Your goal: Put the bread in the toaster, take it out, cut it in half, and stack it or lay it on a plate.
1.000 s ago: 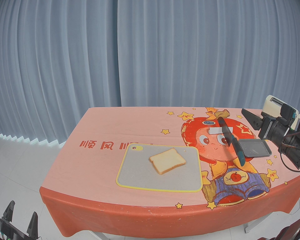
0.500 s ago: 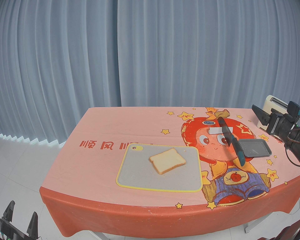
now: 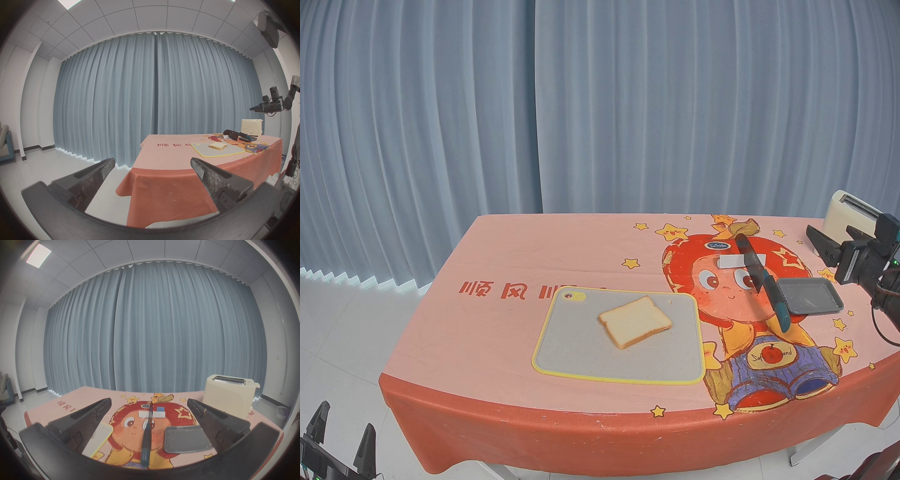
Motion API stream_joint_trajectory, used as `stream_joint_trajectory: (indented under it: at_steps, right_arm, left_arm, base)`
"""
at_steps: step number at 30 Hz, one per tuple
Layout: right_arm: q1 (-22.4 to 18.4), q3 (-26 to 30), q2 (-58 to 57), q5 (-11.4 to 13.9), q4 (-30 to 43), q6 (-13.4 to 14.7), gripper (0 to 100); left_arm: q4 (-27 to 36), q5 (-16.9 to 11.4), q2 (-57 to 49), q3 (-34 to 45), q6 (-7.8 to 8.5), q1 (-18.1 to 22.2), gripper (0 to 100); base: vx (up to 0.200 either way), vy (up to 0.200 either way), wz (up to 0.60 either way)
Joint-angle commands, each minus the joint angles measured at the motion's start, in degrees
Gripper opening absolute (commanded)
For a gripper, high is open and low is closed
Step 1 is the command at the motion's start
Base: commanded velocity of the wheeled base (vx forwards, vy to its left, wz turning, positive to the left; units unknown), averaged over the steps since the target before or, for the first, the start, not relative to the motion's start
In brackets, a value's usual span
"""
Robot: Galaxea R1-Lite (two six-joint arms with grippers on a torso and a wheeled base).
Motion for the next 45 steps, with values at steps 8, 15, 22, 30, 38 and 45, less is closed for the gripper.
stream_joint_trajectory:
  at_steps: [8, 15, 22, 30, 38, 45]
  right_arm:
    - [0.13, 1.44, -5.73, 0.00, 5.60, -0.16, 100]
    - [-1.10, 1.96, -6.09, 0.97, 4.89, 2.39, 100]
    - [1.45, 1.35, -6.17, 0.97, 5.25, 5.11, 100]
    - [1.80, 1.44, -6.35, 4.05, 4.72, 7.40, 100]
    - [4.09, 1.52, -6.09, 4.13, 4.89, 8.54, 100]
    - [6.02, 0.91, -6.17, 2.38, 5.25, 8.54, 100]
  left_arm:
    - [-0.08, 0.04, 0.01, 1.01, -0.08, 0.03, 100]
    - [-0.08, 0.04, 0.01, 1.01, 0.00, 0.03, 100]
    - [-0.08, 0.04, 0.09, 1.01, 0.00, 0.03, 100]
    - [-0.08, 0.04, 0.09, 1.01, -0.08, 0.03, 100]
    - [-0.08, 0.04, 0.09, 1.01, -0.08, 0.03, 100]
    - [0.01, 0.04, 0.09, 1.01, 0.00, 0.03, 100]
  base:
    - [0.000, 0.000, 0.00]
    - [0.000, 0.000, 0.00]
    - [0.000, 0.000, 0.00]
    - [0.000, 0.000, 0.00]
    - [0.000, 0.000, 0.00]
    - [0.000, 0.000, 0.00]
